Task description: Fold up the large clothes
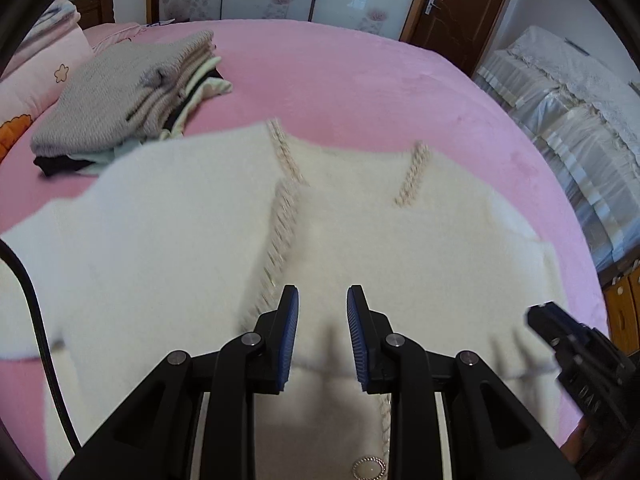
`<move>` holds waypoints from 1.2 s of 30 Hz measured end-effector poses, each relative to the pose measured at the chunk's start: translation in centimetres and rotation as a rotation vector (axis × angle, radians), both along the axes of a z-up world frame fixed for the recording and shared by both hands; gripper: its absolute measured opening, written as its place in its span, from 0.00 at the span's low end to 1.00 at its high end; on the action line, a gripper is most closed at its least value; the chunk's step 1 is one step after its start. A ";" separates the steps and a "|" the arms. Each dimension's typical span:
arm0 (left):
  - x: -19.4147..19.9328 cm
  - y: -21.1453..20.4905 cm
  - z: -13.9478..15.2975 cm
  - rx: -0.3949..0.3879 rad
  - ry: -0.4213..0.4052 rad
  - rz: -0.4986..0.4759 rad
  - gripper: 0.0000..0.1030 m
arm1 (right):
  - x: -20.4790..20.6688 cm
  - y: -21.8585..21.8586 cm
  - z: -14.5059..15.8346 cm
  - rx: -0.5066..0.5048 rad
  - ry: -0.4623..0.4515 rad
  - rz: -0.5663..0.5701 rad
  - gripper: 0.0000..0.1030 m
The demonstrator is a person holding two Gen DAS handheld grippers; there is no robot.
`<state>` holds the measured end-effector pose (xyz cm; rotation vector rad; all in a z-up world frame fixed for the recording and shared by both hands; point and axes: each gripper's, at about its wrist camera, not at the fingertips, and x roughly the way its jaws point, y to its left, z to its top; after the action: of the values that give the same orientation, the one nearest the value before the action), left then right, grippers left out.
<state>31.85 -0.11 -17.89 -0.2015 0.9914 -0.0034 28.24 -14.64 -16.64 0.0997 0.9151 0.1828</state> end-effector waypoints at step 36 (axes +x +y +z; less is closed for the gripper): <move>-1.6 -0.5 -1.2 0.072 0.017 -0.037 0.41 | -2.2 -8.1 -3.9 -0.174 0.141 -0.293 0.05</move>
<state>30.24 -0.57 -19.12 -0.1177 1.0105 -0.0001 26.03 -22.76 -20.56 0.0850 1.0408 -0.1780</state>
